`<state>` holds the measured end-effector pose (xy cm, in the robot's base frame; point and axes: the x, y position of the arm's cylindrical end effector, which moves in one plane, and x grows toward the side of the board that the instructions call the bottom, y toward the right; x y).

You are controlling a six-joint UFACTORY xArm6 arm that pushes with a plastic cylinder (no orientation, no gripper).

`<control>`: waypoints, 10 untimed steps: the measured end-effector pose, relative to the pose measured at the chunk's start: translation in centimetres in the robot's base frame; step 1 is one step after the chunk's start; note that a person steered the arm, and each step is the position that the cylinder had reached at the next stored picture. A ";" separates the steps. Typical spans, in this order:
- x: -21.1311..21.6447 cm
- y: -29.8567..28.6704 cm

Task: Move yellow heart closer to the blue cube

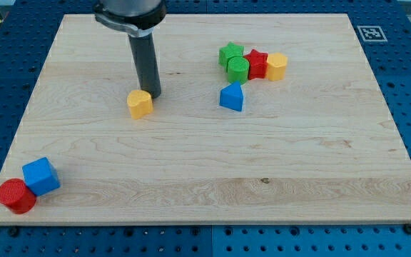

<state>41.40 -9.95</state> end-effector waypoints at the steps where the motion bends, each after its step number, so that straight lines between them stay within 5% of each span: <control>1: 1.4 -0.8; 10: 9.6 -3.7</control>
<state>51.03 -13.62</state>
